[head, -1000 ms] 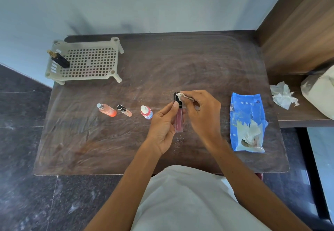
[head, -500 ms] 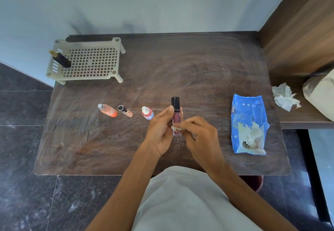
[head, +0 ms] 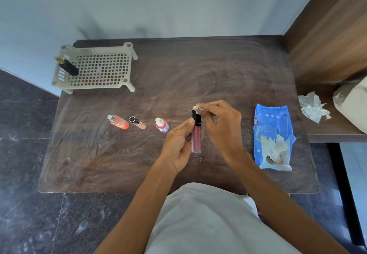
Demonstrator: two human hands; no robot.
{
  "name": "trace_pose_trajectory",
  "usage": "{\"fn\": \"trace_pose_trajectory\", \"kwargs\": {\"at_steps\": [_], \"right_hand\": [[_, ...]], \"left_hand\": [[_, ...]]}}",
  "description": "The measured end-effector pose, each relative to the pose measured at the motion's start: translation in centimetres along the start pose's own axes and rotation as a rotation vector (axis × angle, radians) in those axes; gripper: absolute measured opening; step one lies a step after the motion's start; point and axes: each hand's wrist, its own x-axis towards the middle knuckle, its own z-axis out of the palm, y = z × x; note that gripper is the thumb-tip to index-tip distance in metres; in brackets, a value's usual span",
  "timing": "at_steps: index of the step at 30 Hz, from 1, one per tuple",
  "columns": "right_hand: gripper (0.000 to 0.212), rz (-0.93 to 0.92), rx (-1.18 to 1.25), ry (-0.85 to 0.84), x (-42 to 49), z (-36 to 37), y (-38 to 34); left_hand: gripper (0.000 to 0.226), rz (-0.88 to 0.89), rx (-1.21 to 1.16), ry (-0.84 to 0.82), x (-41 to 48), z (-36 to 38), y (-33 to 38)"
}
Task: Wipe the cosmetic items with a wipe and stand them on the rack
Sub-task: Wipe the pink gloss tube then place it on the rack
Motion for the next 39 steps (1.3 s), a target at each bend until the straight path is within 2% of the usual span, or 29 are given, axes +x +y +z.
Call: {"fn": "trace_pose_trajectory", "kwargs": {"at_steps": [6, 12, 16, 19, 23, 27, 31, 35, 39], "right_hand": [[0.021, -0.057, -0.029, -0.130, -4.6, -0.9, -0.4], [0.021, -0.059, -0.064, -0.093, -6.4, -0.9, 0.0], [0.020, -0.010, -0.053, -0.020, -3.3, -0.7, -0.1], [0.017, 0.021, -0.048, 0.008, -0.9, -0.2, 0.2], [0.015, 0.035, 0.002, -0.038, -1.3, 0.0, -0.5], [0.022, -0.032, -0.016, -0.135, -5.2, -0.4, -1.4], [0.024, -0.059, -0.025, -0.102, -7.7, -0.8, -1.1], [0.022, -0.012, -0.047, -0.063, -5.4, -1.0, -0.9], [0.017, 0.039, -0.024, -0.031, -1.0, -0.8, -0.3]], "left_hand": [[0.016, -0.006, 0.001, 0.024, 0.7, 0.1, 1.3], [0.015, -0.026, -0.001, 0.037, 0.7, 0.4, 1.1], [0.016, -0.020, 0.109, 0.020, 0.4, 0.8, 0.2], [0.015, -0.045, 0.103, 0.040, 0.3, 0.7, -0.2], [0.016, -0.027, 0.072, 0.060, 0.5, 0.3, 0.1], [0.016, -0.028, -0.007, 0.097, 0.8, 0.0, 0.8], [0.021, -0.009, 0.005, 0.087, 1.0, 0.1, 0.8], [0.014, -0.007, 0.090, 0.060, 0.6, 0.6, 0.0], [0.013, -0.043, 0.043, 0.042, 0.3, 0.8, -0.4]]}}
